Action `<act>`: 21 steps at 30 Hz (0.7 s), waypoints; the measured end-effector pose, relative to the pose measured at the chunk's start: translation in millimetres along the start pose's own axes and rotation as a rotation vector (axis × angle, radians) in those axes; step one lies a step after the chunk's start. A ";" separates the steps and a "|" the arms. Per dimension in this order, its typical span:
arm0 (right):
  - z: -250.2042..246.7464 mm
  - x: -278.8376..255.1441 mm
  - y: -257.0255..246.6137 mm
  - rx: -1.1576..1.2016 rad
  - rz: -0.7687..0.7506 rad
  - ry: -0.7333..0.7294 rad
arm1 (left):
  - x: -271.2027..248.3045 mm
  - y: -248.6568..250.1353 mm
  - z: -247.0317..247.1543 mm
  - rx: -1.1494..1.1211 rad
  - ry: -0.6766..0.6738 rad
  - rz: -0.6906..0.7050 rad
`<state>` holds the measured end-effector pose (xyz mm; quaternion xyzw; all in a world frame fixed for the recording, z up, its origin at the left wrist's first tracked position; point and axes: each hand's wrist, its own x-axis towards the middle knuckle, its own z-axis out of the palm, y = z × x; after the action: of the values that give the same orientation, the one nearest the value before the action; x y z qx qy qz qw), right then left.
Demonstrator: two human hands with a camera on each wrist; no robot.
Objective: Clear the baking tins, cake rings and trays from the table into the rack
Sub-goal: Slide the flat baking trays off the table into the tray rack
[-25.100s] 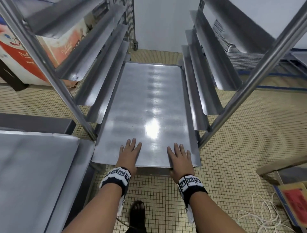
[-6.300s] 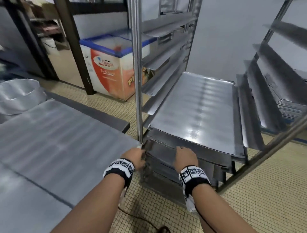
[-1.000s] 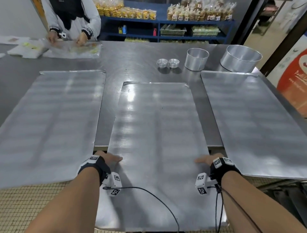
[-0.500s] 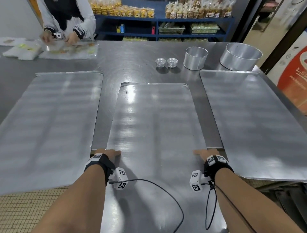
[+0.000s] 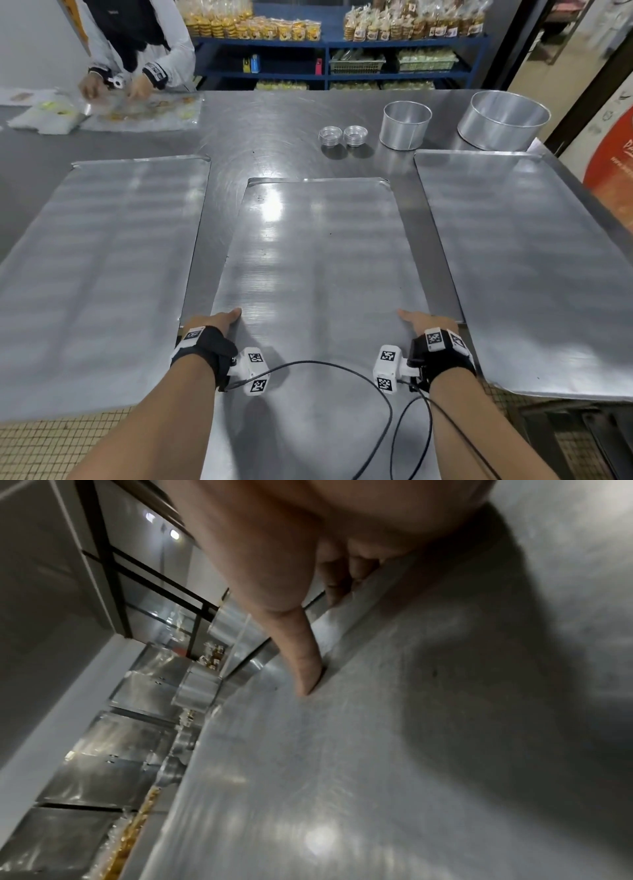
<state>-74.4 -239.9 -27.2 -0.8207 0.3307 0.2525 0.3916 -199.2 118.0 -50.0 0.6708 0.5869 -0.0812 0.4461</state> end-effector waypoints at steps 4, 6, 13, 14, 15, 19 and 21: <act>-6.0 -6.3 -7.3 0.021 -0.008 0.015 | 12.5 10.9 1.4 0.022 0.049 0.012; -11.0 -12.8 -9.7 0.050 -0.011 0.034 | 18.4 18.1 -1.5 0.034 0.058 0.041; -25.5 -45.4 -12.9 0.300 -0.102 0.121 | 2.5 58.8 -18.0 -0.100 -0.005 0.160; -26.3 -50.4 -12.3 0.306 -0.106 0.155 | 0.9 65.7 -20.2 -0.116 -0.027 0.171; -28.4 -57.6 -10.6 0.267 -0.117 0.190 | -0.9 71.5 -22.8 -0.126 -0.037 0.217; -36.8 -92.7 -2.3 0.385 -0.081 0.271 | -12.9 98.9 -30.1 -0.110 -0.111 0.306; -38.2 -106.9 6.5 0.426 -0.072 0.341 | -19.0 109.9 -34.1 -0.093 -0.131 0.347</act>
<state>-143.2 -237.0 63.3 -0.7618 0.4081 0.0212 0.5026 -124.5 137.6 37.4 0.7338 0.4351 -0.0194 0.5213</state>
